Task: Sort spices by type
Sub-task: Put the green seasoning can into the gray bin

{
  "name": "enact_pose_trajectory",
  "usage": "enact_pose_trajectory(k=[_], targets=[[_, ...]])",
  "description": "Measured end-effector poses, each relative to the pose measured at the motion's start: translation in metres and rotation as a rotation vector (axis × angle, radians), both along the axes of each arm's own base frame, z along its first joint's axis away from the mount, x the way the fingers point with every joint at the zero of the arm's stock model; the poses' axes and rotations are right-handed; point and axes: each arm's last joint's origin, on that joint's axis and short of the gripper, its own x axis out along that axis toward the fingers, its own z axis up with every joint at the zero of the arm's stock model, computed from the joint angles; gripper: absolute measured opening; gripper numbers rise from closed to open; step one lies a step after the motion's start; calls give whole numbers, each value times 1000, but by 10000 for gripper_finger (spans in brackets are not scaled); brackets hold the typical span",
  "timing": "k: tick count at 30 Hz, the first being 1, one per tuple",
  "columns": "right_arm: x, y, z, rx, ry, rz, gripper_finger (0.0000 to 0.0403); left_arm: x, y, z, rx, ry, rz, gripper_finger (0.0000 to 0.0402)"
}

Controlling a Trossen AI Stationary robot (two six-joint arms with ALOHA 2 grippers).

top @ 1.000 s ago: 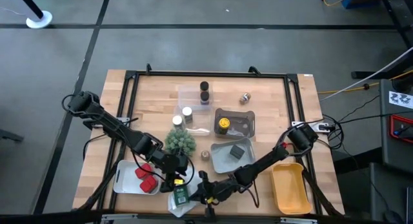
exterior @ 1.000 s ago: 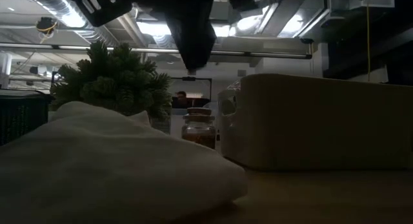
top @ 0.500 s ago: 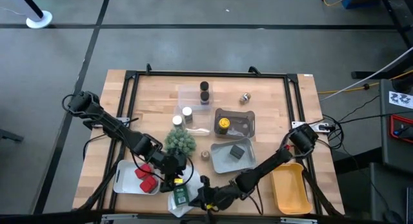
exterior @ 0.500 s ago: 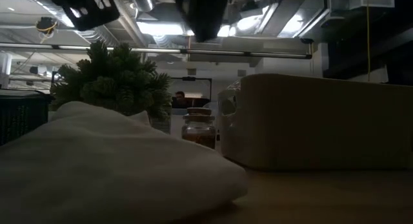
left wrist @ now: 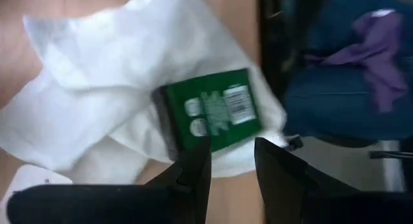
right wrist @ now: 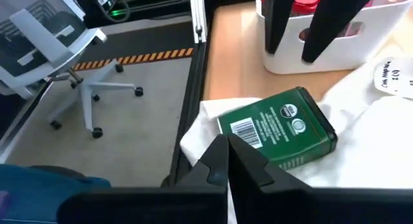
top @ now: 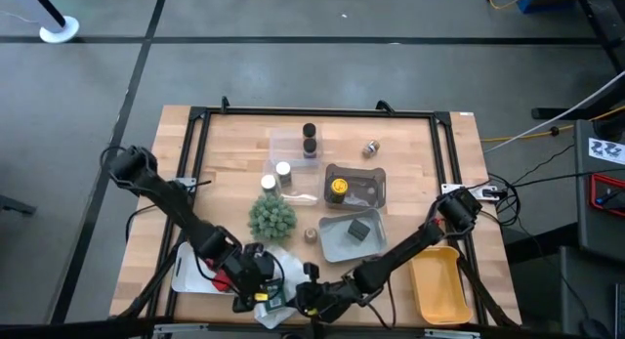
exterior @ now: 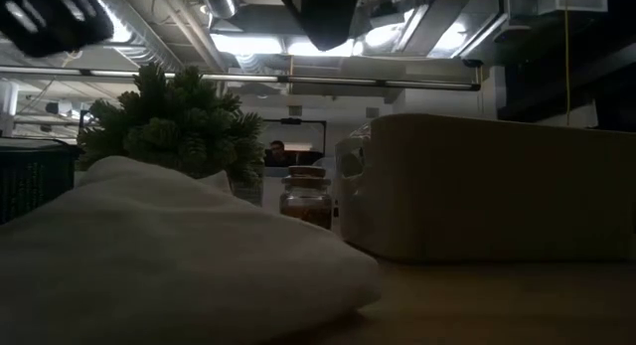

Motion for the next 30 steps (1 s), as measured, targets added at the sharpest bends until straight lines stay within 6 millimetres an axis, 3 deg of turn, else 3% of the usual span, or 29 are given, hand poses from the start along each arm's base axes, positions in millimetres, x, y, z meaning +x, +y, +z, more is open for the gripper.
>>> enact_pose_trajectory(k=[8,30], targets=[[-2,-2,-4,-43,42,-4,4,7,-4,-26,82,45,5,102],[2,-11,-7,-61,75,-14,5,-2,-5,-30,76,156,-54,102]])
